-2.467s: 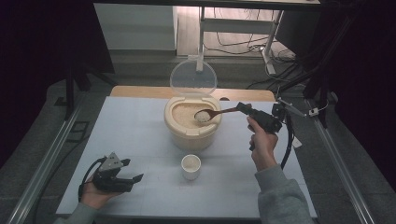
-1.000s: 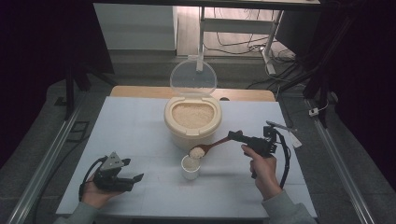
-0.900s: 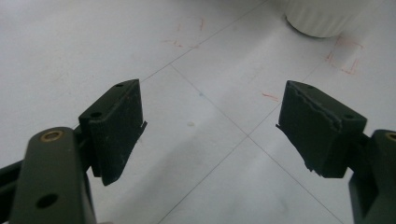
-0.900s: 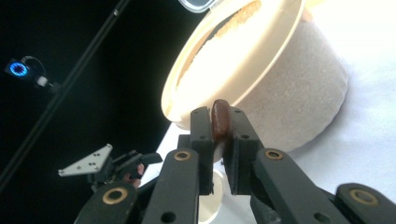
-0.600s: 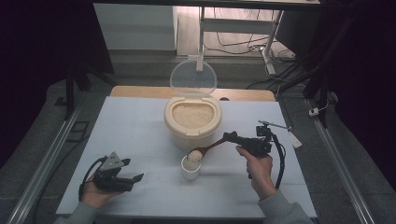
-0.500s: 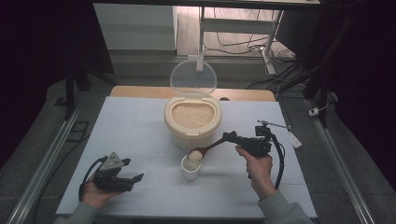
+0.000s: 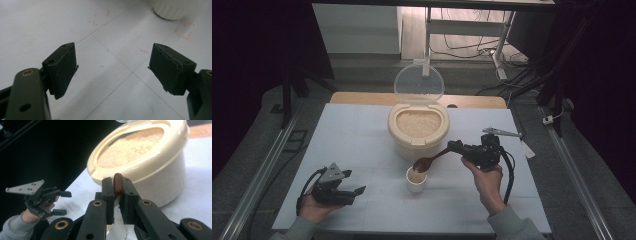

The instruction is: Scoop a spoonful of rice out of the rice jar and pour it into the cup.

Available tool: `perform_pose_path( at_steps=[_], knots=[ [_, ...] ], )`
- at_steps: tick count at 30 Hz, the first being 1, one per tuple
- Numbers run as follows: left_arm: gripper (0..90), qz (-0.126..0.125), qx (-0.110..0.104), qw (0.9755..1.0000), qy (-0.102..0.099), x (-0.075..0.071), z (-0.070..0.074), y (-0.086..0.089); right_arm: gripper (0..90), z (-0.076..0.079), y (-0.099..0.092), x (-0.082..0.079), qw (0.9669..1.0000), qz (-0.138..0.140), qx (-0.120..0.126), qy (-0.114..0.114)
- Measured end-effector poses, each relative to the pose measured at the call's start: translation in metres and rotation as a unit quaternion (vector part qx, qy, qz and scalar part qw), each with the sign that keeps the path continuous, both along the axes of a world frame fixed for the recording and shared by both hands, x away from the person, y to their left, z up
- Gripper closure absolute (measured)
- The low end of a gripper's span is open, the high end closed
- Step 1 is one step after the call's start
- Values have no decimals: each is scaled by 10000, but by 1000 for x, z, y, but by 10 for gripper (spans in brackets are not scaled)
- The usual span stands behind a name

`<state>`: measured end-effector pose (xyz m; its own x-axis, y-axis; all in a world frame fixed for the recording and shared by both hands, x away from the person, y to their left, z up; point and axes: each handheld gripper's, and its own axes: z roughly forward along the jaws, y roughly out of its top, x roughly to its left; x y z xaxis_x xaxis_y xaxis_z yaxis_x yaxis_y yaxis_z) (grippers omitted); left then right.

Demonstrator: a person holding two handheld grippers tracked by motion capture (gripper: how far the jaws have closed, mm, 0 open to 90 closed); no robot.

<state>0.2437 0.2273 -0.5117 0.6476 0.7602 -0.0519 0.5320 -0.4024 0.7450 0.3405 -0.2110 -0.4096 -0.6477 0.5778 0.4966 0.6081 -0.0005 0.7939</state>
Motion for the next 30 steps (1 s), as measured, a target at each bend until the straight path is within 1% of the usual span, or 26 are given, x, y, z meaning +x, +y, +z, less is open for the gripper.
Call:
perform_pose_path(
  at_steps=[3, 6, 10, 14, 20, 22, 30],
  knots=[
    [217, -1, 6, 10000, 0, 0, 0, 0, 826, 4, 2, -5, 9993, 85, -163, -324],
    [217, -2, 10, 10000, -2, 0, 0, 0, 826, 7, 4, -8, 9981, 172, -204, -547],
    [217, 1, 1, 10000, 2, 0, 0, 0, 826, 9, 3, -10, 9980, 189, -190, -576],
    [217, 15, 3, 10000, 1, 0, 0, 1, 826, 9, -2, -9, 9984, 151, -54, -544],
    [217, 13, 7, 10000, 7, 1, -1, 1, 826, 13, -18, -9, 9985, 70, 92, -530],
    [217, 18, 7, 10000, 4, 1, -1, 1, 826, 15, -23, -10, 9985, 84, 124, -535],
    [217, 26, 4, 10000, 8, 1, -1, 0, 826, 22, -44, -16, 9984, 37, 182, -537]
  ],
)
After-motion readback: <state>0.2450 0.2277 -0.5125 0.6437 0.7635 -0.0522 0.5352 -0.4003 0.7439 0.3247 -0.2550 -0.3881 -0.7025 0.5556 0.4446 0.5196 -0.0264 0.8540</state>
